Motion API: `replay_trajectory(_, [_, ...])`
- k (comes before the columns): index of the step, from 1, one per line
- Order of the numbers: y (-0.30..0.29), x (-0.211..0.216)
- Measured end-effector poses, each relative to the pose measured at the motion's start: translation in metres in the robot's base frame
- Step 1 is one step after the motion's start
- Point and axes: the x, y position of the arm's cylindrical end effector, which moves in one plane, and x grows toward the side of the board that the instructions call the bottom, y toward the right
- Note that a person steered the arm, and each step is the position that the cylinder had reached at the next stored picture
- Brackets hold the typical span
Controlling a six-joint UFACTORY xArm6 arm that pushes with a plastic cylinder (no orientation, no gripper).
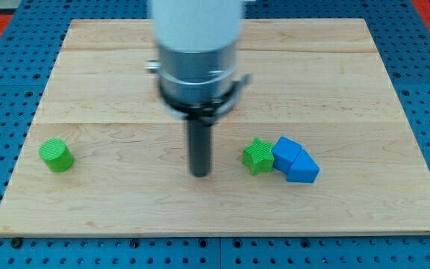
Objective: Push green circle towards bottom center
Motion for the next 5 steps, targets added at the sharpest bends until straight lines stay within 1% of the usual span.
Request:
replay_trajectory(1, [-0.100, 0.000])
replay_trajectory(2, [-0.148, -0.004])
replay_trajectory(3, [-0.133, -0.005])
replay_trajectory(4, [-0.124, 0.012])
replay_trajectory(5, [-0.162, 0.023])
